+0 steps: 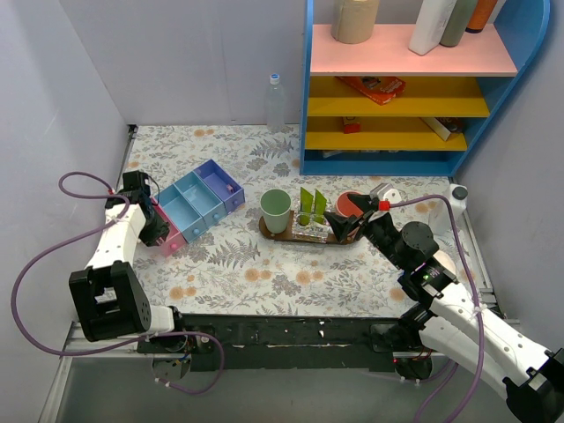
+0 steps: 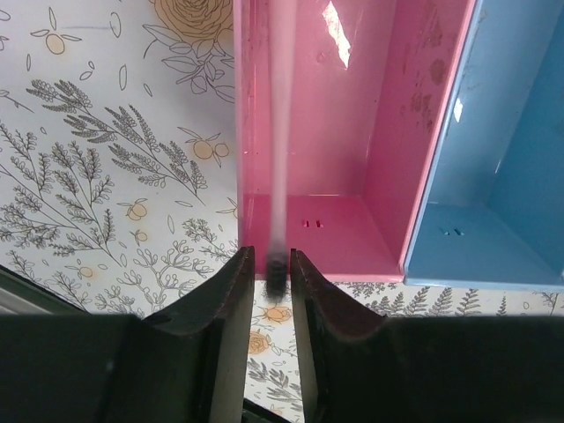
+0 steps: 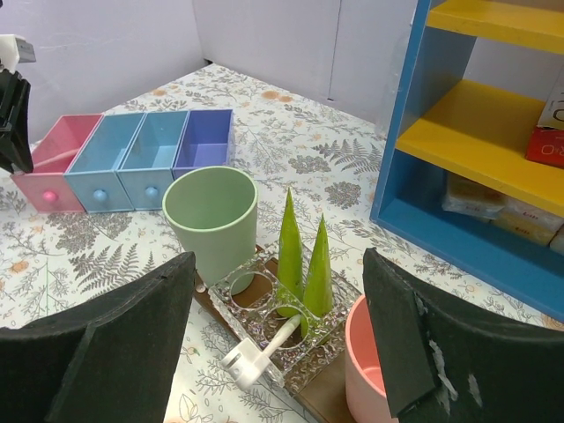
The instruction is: Prepare toiletry sets of a toothbrush and toothpaste on the tray
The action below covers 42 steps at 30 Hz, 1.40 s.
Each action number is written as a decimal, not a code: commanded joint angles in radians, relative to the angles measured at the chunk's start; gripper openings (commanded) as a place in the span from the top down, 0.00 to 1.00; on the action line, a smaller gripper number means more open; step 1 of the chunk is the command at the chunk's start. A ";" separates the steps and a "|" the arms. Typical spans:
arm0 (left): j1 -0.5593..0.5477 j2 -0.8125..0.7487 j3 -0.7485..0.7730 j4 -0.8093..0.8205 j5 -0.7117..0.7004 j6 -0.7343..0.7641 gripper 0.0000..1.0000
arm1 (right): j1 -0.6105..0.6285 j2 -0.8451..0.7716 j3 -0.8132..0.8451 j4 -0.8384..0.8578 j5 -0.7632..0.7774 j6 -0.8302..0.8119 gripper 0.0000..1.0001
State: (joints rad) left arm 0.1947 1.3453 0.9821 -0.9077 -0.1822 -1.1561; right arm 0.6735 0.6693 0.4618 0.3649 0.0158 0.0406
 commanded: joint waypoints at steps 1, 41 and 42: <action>0.006 -0.003 -0.006 0.012 0.012 0.010 0.80 | -0.008 -0.008 -0.002 0.040 0.007 -0.013 0.17; 0.008 -0.370 0.147 -0.056 0.158 0.004 1.00 | -0.009 0.035 0.276 -0.245 -0.042 -0.048 0.23; 0.006 -0.374 0.165 -0.062 0.161 -0.011 1.00 | -0.009 0.041 0.282 -0.245 -0.049 -0.047 0.23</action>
State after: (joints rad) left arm 0.1947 1.0229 1.0714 -0.9478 -0.0544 -1.1385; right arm 0.6678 0.7013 0.6708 0.1131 0.0143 -0.0246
